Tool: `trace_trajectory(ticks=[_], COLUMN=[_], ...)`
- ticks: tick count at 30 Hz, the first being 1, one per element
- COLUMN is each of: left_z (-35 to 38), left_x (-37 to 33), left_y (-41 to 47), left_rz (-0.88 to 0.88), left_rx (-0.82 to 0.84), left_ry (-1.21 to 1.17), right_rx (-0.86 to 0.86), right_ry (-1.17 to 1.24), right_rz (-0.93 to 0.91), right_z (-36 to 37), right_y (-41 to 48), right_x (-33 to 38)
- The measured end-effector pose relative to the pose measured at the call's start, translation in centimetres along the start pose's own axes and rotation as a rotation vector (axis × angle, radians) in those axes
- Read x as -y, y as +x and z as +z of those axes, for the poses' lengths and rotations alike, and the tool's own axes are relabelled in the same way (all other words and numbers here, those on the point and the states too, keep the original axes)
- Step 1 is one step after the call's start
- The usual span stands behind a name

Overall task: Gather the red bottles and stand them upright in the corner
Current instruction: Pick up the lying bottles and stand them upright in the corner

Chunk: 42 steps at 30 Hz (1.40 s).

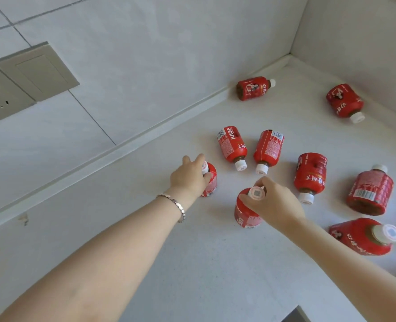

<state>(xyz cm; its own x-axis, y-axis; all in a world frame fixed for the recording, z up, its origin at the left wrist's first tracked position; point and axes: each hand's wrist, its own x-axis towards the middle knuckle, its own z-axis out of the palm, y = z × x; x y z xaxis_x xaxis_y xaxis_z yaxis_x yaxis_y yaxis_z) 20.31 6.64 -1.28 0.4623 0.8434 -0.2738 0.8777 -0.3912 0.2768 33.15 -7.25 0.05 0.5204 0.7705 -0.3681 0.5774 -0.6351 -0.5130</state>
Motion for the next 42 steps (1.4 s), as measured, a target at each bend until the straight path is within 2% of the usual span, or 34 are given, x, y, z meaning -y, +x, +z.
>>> trace_trajectory(ticks=[5, 10, 20, 27, 32, 36, 42], left_z=[0.6, 0.4, -1.6, -6.3, -8.8, -9.6, -9.9], left_x=[3.1, 10.9, 33.8, 52.6, 64.3, 72.4, 79.7], left_y=[-3.1, -12.2, -33.9, -44.4, -46.9, -46.1, -43.8], left_rz=[0.006, -0.172, -0.648, -0.747, -0.792, -0.812, -0.883], left_rx=[-0.033, -0.173, -0.436, -0.558, -0.615, -0.638, -0.618], left_ry=[-0.251, -0.477, -0.468, -0.42, -0.393, -0.431, -0.48], right_rx=[0.025, 0.115, 0.319, 0.393, 0.45, 0.453, 0.443], right_ry=[-0.006, -0.121, -0.302, -0.285, -0.279, -0.292, -0.293], right_rz=[-0.014, -0.074, -0.328, -0.407, -0.454, -0.507, -0.504], right_z=[0.8, 3.5, 17.5, 31.9, 40.7, 45.1, 48.6], right_y=[-2.2, -5.1, -15.2, -24.1, -29.1, -31.5, -33.2], right_x=[1.8, 5.8, 20.7, 34.2, 42.6, 47.6, 52.1])
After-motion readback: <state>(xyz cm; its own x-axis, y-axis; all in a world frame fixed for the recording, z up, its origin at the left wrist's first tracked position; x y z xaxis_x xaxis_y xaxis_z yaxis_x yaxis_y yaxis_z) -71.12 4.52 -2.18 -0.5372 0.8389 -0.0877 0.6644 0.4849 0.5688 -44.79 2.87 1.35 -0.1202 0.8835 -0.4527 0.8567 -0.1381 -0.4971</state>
